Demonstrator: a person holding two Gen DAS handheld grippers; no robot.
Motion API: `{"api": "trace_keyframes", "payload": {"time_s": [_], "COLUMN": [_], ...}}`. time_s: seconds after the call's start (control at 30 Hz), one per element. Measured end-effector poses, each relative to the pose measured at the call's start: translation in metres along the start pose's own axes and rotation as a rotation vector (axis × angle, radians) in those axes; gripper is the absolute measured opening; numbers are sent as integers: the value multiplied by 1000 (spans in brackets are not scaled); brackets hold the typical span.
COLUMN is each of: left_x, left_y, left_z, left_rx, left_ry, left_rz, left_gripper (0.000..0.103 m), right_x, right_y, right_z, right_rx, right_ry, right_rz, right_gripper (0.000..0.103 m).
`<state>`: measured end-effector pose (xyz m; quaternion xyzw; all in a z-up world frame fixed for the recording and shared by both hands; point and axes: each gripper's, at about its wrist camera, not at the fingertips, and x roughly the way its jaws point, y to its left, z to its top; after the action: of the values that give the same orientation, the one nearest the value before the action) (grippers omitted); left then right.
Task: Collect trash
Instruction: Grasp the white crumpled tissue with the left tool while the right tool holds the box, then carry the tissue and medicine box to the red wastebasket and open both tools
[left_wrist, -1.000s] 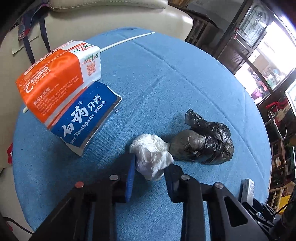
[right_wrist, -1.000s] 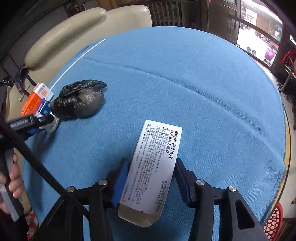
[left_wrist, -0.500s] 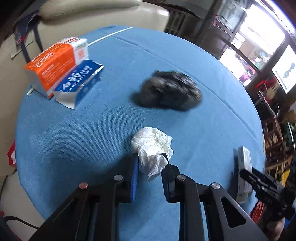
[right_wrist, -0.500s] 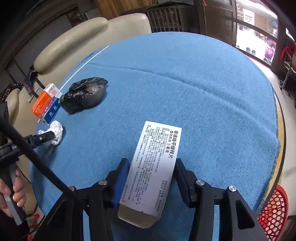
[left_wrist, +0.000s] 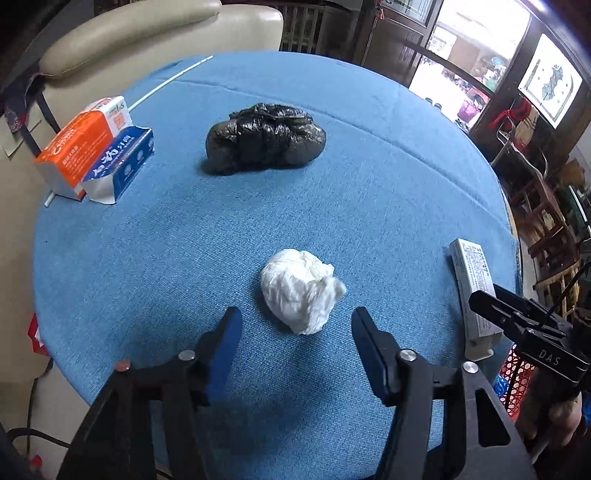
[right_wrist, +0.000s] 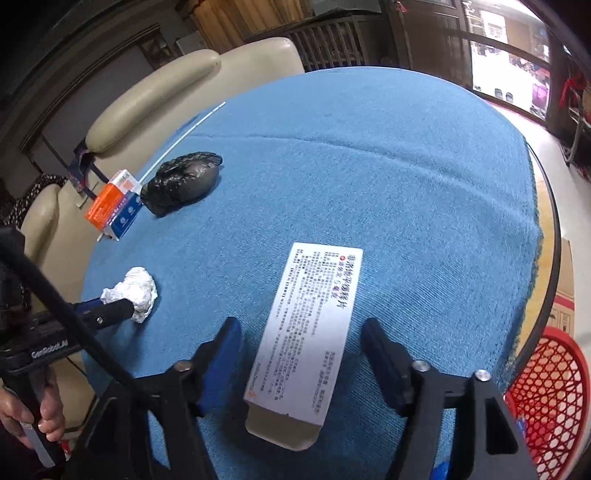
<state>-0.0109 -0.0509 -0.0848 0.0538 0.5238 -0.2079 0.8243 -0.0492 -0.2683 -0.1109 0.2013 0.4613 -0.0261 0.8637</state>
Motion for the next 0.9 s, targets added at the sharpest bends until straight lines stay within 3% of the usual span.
{"api": "trace_keyframes", "payload": {"time_s": [0.27, 0.43, 0.47, 0.53, 0.57, 0.67, 0.8, 0.9], "left_x": [-4, 13, 18, 26, 30, 41, 37, 18], "left_y": [7, 10, 11, 10, 9, 8, 6, 1], "left_z": [-3, 13, 16, 21, 23, 32, 41, 41], "left_rx": [-12, -7, -4, 5, 14, 31, 39, 51], "left_ry": [19, 28, 36, 45, 55, 102, 149, 105], "left_rz": [0, -18, -25, -34, -37, -53, -13, 18], "left_gripper": [64, 64, 64, 64, 64, 44, 42, 41], "right_x": [-16, -11, -7, 5, 7, 14, 25, 14], "right_y": [-5, 6, 8, 14, 18, 32, 33, 34], "right_z": [-7, -3, -2, 0, 2, 11, 28, 48], "right_rx": [35, -14, -19, -26, -35, -102, -52, -10], "right_ry": [-39, -20, -5, 41, 35, 56, 96, 59], "right_rz": [2, -79, -79, -83, -104, -161, -132, -50], "right_gripper": [73, 73, 69, 51, 50, 48, 48, 48]}}
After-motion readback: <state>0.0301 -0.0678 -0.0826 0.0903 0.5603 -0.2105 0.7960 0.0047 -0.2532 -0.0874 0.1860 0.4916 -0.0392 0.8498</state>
